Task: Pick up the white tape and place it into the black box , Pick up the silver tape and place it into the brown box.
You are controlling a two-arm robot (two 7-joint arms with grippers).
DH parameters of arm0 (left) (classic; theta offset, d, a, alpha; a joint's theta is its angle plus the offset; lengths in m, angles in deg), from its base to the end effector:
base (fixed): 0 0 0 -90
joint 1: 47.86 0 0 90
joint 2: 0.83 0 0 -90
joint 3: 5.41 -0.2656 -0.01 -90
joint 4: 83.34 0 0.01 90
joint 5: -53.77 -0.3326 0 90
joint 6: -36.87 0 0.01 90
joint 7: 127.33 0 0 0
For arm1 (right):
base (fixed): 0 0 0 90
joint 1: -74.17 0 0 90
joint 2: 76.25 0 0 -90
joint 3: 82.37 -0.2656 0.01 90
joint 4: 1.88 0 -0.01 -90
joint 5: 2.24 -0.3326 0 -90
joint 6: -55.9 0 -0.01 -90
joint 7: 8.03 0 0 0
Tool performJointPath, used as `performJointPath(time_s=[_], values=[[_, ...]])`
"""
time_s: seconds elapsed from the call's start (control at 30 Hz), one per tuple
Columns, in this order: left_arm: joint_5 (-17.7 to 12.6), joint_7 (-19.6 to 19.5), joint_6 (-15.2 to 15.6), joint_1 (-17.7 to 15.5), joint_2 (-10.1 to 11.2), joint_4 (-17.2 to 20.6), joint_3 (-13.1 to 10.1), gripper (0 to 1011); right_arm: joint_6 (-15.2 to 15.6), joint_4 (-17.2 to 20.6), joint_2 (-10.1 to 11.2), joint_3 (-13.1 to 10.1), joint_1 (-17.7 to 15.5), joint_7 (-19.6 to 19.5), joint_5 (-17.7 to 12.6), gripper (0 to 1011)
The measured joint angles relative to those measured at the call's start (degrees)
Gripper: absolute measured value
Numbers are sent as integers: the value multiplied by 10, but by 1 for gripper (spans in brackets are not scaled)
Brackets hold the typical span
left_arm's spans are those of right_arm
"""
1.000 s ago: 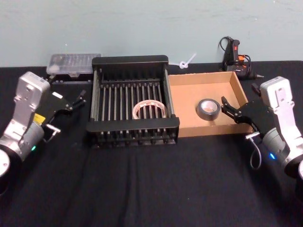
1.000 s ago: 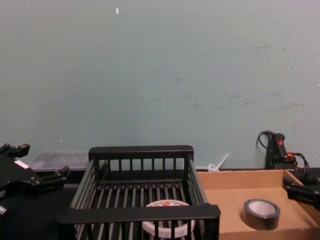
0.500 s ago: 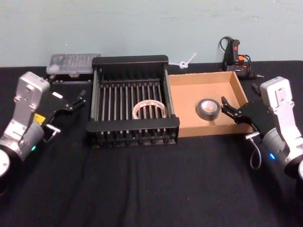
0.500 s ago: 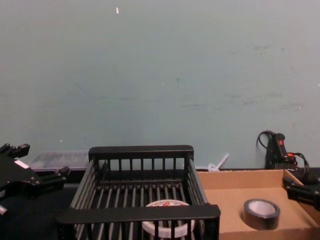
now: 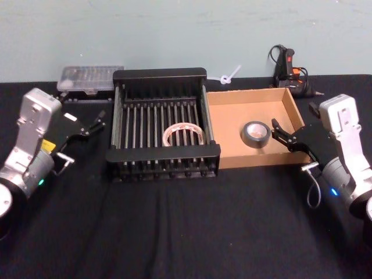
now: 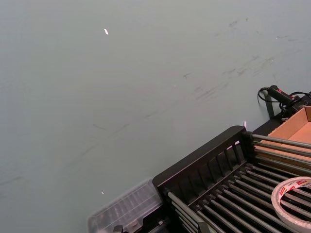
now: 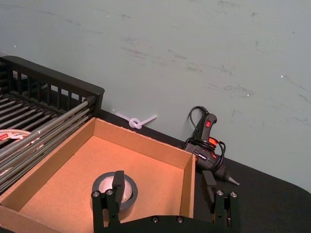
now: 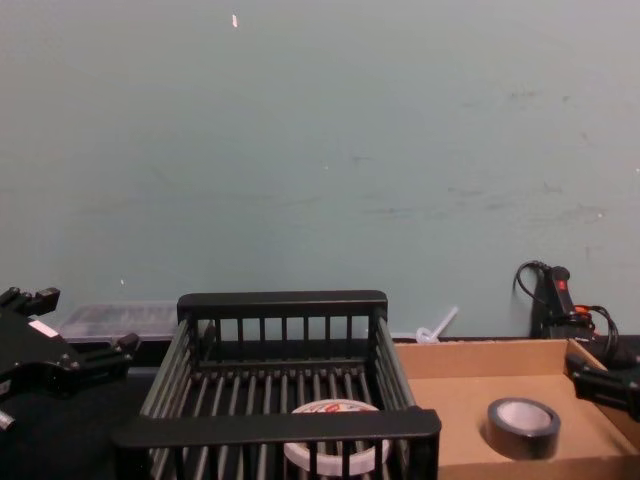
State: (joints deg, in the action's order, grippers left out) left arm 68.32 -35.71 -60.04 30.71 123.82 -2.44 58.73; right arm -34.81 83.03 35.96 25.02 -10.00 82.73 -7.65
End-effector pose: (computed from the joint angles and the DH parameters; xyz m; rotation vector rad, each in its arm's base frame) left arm 0.3766 0.0626 -0.2872 0.3045 -0.2851 1.2480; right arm 0.3654 -0.0187 -0.2871 -0.2752 -0.2023 -1.2833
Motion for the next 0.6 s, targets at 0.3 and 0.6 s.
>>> performJointPath(time_s=[0.3, 0.6], values=[[0, 0, 0, 0, 0, 0, 0, 1001, 0, 0, 0, 0, 0, 0, 0, 1000], [0, 0, 0, 0, 0, 0, 0, 1001, 0, 0, 0, 0, 0, 0, 0, 1002]])
